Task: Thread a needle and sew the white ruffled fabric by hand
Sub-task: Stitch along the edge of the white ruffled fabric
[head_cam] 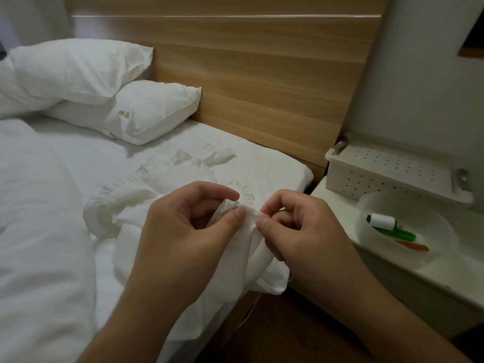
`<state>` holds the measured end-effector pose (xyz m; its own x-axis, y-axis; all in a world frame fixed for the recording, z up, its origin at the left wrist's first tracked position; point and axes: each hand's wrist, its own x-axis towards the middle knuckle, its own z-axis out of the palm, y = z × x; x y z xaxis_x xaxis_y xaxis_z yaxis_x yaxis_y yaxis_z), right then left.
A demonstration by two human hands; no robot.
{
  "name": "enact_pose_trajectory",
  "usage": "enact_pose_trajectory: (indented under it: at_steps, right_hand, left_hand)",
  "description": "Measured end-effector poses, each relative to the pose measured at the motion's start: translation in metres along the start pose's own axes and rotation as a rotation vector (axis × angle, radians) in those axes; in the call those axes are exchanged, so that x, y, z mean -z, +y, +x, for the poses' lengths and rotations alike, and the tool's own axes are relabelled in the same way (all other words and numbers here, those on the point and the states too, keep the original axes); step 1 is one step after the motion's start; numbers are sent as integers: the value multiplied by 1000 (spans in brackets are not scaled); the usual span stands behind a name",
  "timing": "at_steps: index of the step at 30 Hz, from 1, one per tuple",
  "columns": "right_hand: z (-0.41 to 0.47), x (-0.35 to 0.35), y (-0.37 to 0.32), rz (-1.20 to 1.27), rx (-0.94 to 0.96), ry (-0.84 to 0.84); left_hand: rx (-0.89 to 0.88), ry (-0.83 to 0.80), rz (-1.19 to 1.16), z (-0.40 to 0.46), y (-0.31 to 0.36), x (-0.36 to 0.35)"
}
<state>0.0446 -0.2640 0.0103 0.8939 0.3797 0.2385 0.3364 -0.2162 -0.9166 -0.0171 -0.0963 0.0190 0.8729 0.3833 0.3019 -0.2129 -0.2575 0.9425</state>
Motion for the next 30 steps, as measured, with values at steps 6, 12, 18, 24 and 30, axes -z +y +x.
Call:
enact_pose_trajectory:
  at_steps: [6, 12, 18, 24, 30]
  right_hand:
    - [1, 0, 2, 6, 0, -7]
    - [1, -2, 0, 22, -14, -7]
    - [0, -2, -1, 40, -24, -17]
    - [0, 0, -4, 87, -49, -63]
    - [2, 3, -7, 216, -81, -86]
  left_hand:
    - [9, -8, -7, 1, -1, 0]
    - [14, -22, -9, 0, 0, 0]
    - [11, -28, -2, -1, 0, 0]
    - [-8, -8, 26, 0, 2, 2]
    - [-3, 24, 46, 0, 2, 1]
